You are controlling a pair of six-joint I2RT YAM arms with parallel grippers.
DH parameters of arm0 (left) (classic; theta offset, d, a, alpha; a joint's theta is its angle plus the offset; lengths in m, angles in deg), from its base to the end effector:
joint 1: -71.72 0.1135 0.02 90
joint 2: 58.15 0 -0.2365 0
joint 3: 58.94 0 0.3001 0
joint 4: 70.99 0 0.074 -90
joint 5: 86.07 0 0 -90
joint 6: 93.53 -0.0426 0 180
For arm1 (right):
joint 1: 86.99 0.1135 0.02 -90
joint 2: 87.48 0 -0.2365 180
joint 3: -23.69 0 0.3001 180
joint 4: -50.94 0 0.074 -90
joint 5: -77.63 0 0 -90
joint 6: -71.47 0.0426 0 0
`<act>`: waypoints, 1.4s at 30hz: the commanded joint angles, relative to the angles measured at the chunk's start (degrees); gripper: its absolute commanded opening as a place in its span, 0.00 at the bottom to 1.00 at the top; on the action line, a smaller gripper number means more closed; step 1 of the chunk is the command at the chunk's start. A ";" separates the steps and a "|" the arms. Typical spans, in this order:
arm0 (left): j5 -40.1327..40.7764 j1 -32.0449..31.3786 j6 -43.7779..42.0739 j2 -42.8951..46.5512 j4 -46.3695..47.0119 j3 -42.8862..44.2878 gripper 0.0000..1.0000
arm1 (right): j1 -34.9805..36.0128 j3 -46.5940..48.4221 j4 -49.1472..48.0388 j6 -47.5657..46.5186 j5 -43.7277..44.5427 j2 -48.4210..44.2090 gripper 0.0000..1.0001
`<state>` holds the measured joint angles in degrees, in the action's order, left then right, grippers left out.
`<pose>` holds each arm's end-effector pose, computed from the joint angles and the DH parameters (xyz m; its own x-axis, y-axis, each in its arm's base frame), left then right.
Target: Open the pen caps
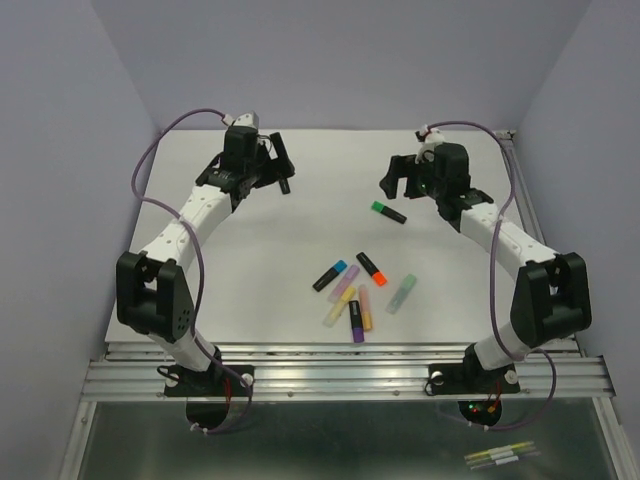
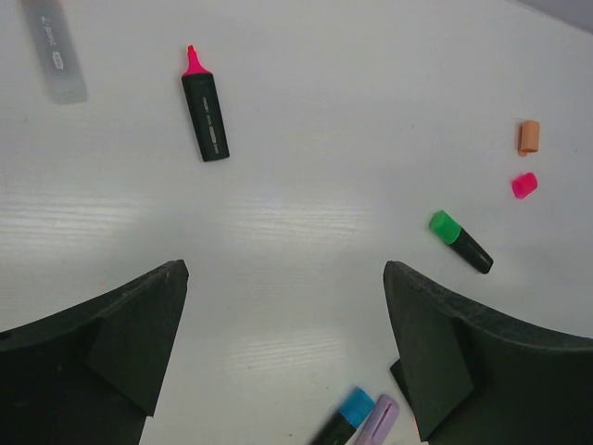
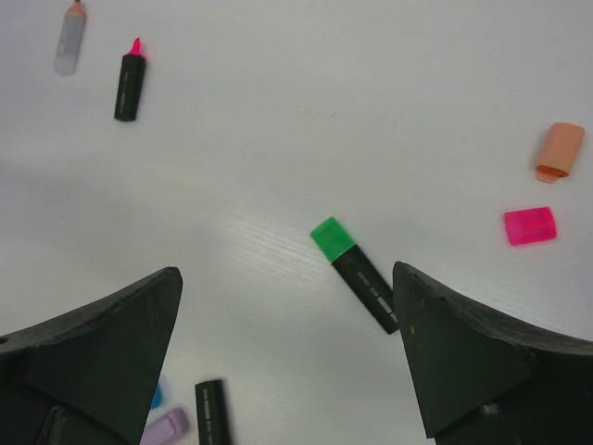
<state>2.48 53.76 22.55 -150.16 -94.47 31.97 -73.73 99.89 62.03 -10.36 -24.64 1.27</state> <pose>0.4129 -0.1350 0.2956 -0.5005 -0.2997 -0.8122 0.1226 0.9042 -0.4092 0.4006 0.1037 0.2384 -0.4451 0.0378 -0.8947 -0.3540 0.9103 0.2145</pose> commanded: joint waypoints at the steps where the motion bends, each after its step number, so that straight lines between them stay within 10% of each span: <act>1: -2.06 -0.33 0.19 5.25 1.49 -3.52 0.99 | 6.07 -2.17 6.59 -3.07 3.39 -2.35 1.00; 12: -2.94 -3.14 0.81 10.00 2.10 -10.38 0.99 | 8.99 0.19 8.44 -20.28 18.86 5.98 1.00; 27: -2.33 -3.31 1.60 10.09 1.66 -10.03 0.99 | 2.65 16.10 19.25 -31.19 0.76 24.53 0.96; 42: -4.08 -3.40 2.30 10.80 2.10 -10.64 0.99 | 2.65 13.22 17.76 -29.96 -8.11 26.57 0.36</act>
<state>-0.41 50.42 24.67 -141.77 -94.31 21.56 -71.15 114.25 80.28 -40.44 -28.21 28.27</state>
